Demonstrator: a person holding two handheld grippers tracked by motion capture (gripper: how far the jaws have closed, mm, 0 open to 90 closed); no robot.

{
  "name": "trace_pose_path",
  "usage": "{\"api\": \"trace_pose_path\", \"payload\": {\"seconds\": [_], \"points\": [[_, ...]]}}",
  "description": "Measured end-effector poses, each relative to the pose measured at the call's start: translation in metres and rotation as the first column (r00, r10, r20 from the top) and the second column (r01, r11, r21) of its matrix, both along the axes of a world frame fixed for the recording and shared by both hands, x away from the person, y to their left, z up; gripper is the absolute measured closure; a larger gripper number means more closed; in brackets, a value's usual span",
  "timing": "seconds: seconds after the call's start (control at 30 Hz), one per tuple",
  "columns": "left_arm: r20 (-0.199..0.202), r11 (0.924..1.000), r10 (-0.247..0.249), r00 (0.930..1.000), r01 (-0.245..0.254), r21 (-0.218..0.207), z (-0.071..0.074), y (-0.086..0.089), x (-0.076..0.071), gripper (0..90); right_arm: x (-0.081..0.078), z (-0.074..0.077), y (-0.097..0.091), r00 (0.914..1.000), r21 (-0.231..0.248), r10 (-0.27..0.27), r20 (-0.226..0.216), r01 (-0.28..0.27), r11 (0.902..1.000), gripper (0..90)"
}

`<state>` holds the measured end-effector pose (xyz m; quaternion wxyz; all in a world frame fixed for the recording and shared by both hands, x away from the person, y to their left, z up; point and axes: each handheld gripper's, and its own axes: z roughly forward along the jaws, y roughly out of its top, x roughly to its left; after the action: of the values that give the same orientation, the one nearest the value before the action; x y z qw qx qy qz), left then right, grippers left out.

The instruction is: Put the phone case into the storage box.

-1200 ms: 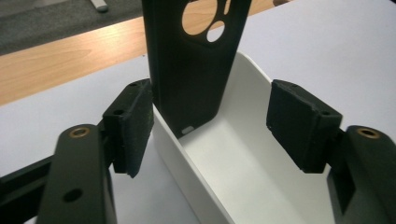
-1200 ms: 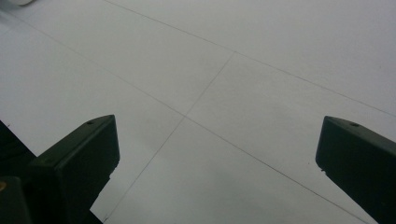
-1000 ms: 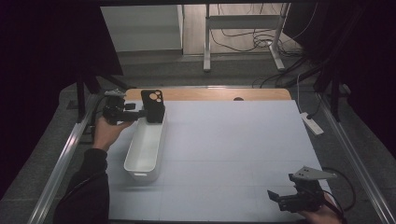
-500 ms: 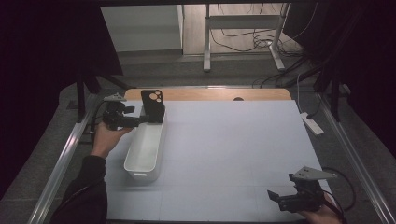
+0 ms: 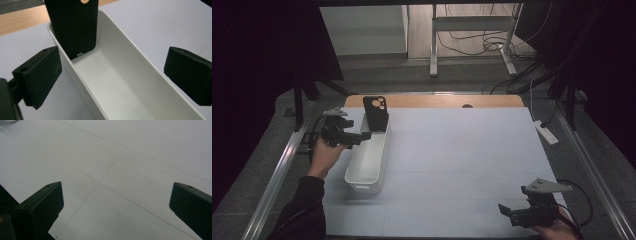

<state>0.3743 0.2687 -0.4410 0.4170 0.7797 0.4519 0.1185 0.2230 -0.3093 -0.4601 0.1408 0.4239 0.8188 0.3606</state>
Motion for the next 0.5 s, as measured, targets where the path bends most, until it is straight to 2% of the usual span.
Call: {"api": "trace_pose_path", "payload": {"seconds": [0.17,0.33,0.43,0.5], "points": [[0.021,0.9999,-0.004,0.9998,0.004,0.01,-0.001,-0.002,-0.008,0.0,0.0,0.0,0.0,1.0,0.0,0.001,-0.001,-0.001,1.0,0.0],[0.028,0.9998,-0.019,0.9994,0.018,0.004,-0.001,-0.004,-0.014,0.0,0.0,0.0,0.0,1.0,-0.002,0.004,-0.005,-0.004,1.0,0.0],[0.036,0.9993,-0.031,0.9989,0.031,0.022,-0.002,-0.008,-0.02,0.0,0.0,0.0,0.0,1.0,-0.003,0.004,-0.005,-0.004,1.0,0.0],[0.039,0.9992,-0.036,0.9986,0.036,0.019,-0.002,-0.009,-0.022,0.0,0.0,0.0,0.001,1.0,-0.007,0.004,-0.007,-0.004,1.0,0.0]]}}
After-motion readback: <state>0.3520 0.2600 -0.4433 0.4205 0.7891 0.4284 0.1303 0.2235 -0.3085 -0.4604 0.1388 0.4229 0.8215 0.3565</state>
